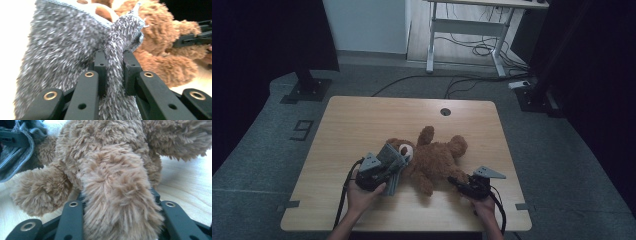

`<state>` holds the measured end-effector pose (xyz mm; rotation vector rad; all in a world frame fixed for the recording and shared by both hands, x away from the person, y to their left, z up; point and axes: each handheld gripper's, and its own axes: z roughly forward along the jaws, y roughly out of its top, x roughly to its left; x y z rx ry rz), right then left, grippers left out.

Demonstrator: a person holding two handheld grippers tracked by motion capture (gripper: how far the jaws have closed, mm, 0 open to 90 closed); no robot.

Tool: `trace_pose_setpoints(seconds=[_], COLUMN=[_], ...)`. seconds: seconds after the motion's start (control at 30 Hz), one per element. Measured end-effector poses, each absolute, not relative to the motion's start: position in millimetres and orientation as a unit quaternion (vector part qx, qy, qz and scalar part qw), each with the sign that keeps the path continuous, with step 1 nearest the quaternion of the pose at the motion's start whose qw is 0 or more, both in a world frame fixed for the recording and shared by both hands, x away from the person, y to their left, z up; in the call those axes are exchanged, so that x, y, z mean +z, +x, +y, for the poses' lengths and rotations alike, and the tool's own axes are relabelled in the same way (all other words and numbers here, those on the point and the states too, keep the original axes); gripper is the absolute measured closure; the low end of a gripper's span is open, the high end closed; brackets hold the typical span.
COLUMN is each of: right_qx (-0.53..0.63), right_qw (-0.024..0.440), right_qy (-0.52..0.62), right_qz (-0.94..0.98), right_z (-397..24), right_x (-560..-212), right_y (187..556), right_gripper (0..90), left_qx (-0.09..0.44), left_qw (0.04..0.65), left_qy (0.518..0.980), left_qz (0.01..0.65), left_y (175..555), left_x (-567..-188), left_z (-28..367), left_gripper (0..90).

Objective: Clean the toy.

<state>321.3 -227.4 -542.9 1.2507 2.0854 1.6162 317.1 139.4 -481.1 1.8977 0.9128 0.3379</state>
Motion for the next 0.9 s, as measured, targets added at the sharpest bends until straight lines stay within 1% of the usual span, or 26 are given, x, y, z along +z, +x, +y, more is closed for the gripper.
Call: trace_pose_setpoints(seconds=[0.13, 0.3, 0.43, 0.5, 0.6, 0.9], right_qx=[0.551, 0.552, 0.551, 0.551, 0.548, 0.547], right_qw=[0.112, 0.111, 0.111, 0.111, 0.110, 0.112], right_qy=[0.425, 0.423, 0.421, 0.420, 0.419, 0.414], right_qz=[0.710, 0.710, 0.712, 0.713, 0.716, 0.719], right_z=[-228, -228, -229, -229, -230, -231], right_x=[-542, -543, -542, -542, -542, -542], right_y=[321, 321, 321, 321, 320, 320], right_gripper=[57.0, 57.0, 57.0, 57.0, 57.1, 57.3], left_qx=[0.127, 0.103, 0.090, 0.081, 0.079, 0.095], left_qw=[0.497, 0.504, 0.487, 0.477, 0.470, 0.468], left_qy=[0.786, 0.805, 0.828, 0.835, 0.837, 0.826], left_qz=[0.345, 0.296, 0.263, 0.263, 0.268, 0.299], left_y=[316, 313, 312, 314, 314, 313], left_x=[-470, -460, -468, -477, -491, -498], left_z=[109, 54, 3, -11, -14, 24], left_gripper=[77.1, 76.9, 76.7, 76.6, 76.4, 76.5])
